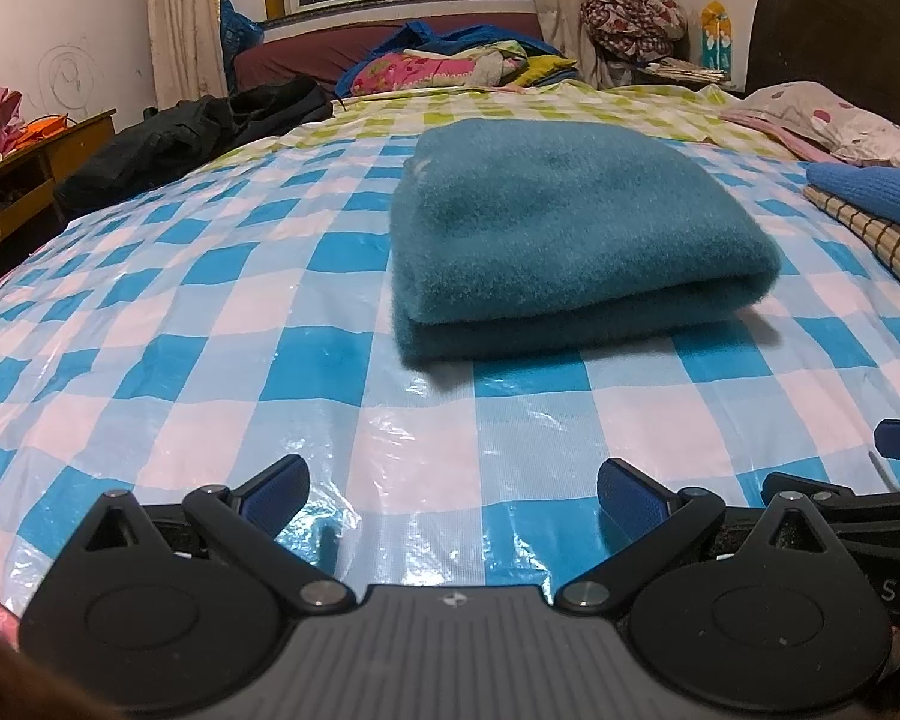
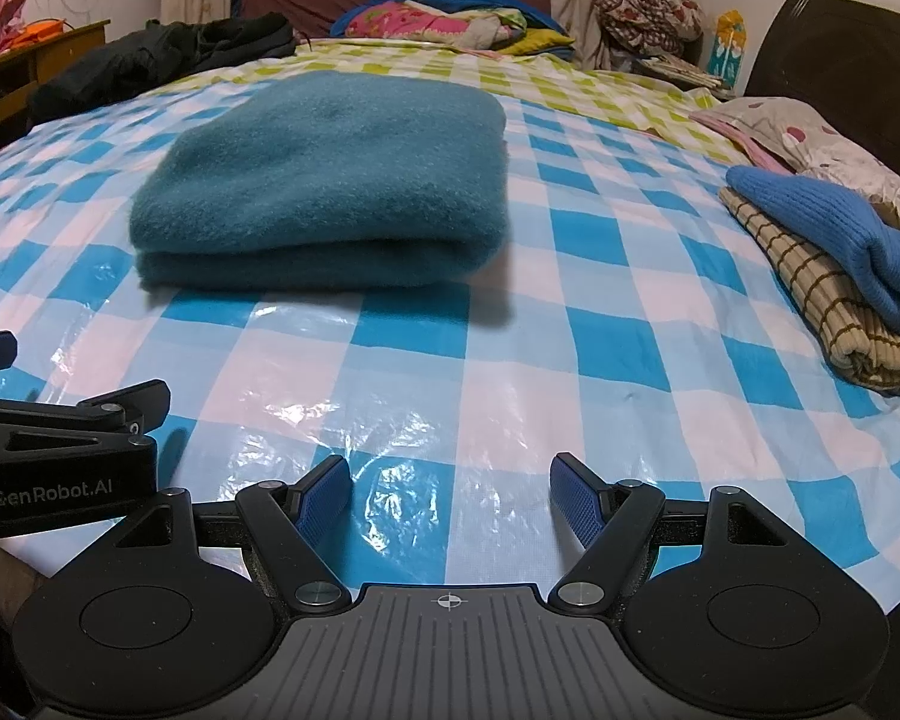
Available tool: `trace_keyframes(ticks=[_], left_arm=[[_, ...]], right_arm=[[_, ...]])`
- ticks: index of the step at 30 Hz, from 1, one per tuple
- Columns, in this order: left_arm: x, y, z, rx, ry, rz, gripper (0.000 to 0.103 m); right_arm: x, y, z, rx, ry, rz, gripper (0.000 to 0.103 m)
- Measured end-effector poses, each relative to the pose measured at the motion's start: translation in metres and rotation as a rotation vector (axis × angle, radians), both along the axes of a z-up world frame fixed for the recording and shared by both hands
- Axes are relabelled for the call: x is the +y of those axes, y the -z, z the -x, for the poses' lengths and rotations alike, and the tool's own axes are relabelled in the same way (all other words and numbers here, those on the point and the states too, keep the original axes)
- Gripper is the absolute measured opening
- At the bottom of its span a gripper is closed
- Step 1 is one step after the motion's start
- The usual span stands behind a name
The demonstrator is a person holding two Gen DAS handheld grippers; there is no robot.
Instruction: Fold small clothes
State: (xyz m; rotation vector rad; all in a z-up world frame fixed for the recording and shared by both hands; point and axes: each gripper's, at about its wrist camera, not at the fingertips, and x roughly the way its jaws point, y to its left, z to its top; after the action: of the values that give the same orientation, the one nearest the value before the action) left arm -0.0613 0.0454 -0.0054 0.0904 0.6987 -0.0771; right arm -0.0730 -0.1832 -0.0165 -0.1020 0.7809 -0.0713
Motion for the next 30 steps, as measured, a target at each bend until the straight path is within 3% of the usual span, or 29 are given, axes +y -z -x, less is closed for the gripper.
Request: trace_keyframes(ticks=[30], left_arm=[[0.0035,0.0046,-0.0054,0.029,-0.014,0.031,0.103]], right_arm=[[0.0017,-0.0008,0.0007,-0.002,-0.008,-0.003,0.076]])
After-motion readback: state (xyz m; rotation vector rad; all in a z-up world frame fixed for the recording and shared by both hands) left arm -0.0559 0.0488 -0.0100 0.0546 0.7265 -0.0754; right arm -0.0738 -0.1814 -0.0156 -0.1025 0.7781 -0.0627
